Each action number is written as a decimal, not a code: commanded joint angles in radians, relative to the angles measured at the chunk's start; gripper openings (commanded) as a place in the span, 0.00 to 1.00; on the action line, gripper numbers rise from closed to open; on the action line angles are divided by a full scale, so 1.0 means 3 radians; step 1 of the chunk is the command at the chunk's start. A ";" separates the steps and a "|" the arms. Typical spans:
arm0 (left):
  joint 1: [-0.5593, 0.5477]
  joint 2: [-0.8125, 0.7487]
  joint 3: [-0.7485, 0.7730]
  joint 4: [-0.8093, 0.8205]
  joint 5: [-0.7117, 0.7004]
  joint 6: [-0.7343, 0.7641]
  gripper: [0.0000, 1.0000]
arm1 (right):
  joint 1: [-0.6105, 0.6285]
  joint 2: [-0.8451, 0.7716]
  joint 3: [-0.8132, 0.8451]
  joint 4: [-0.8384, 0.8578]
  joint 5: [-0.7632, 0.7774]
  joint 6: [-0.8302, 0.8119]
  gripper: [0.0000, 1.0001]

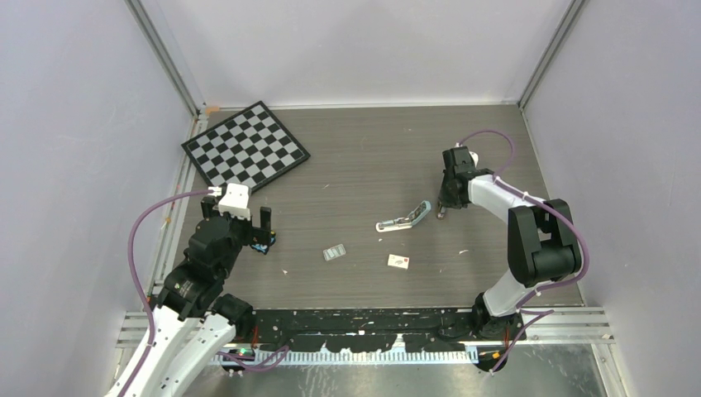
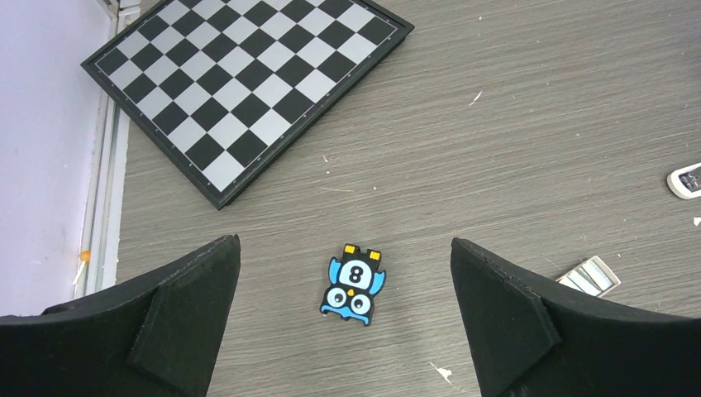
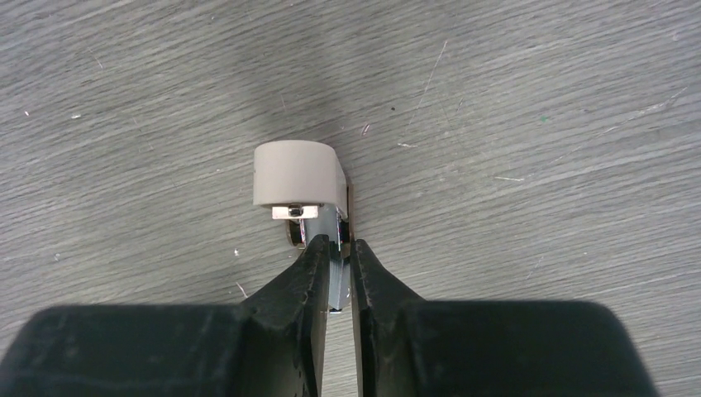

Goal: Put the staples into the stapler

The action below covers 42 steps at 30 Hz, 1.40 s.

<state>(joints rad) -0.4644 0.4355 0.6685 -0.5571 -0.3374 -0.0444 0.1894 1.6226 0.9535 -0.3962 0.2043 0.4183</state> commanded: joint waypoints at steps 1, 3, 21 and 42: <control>-0.0011 0.0022 0.0000 0.0161 -0.0018 0.0002 1.00 | -0.0017 -0.0081 -0.0023 0.0140 -0.0052 0.0026 0.19; -0.0011 0.0025 0.0002 0.0165 -0.0021 0.0002 1.00 | -0.0022 -0.0088 -0.0028 0.0141 -0.0047 0.0018 0.18; -0.0012 0.0011 -0.0004 0.0167 -0.0009 0.0004 1.00 | -0.0037 -0.0375 -0.0046 0.0026 -0.0069 0.0051 0.16; -0.0012 0.0038 -0.0002 0.0178 -0.0003 0.0010 1.00 | -0.0035 -0.0123 -0.0034 0.0129 -0.0195 0.0088 0.18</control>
<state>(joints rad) -0.4644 0.4412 0.6685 -0.5564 -0.3370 -0.0444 0.1814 1.5791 0.9382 -0.3847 0.1398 0.4412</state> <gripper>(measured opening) 0.996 0.182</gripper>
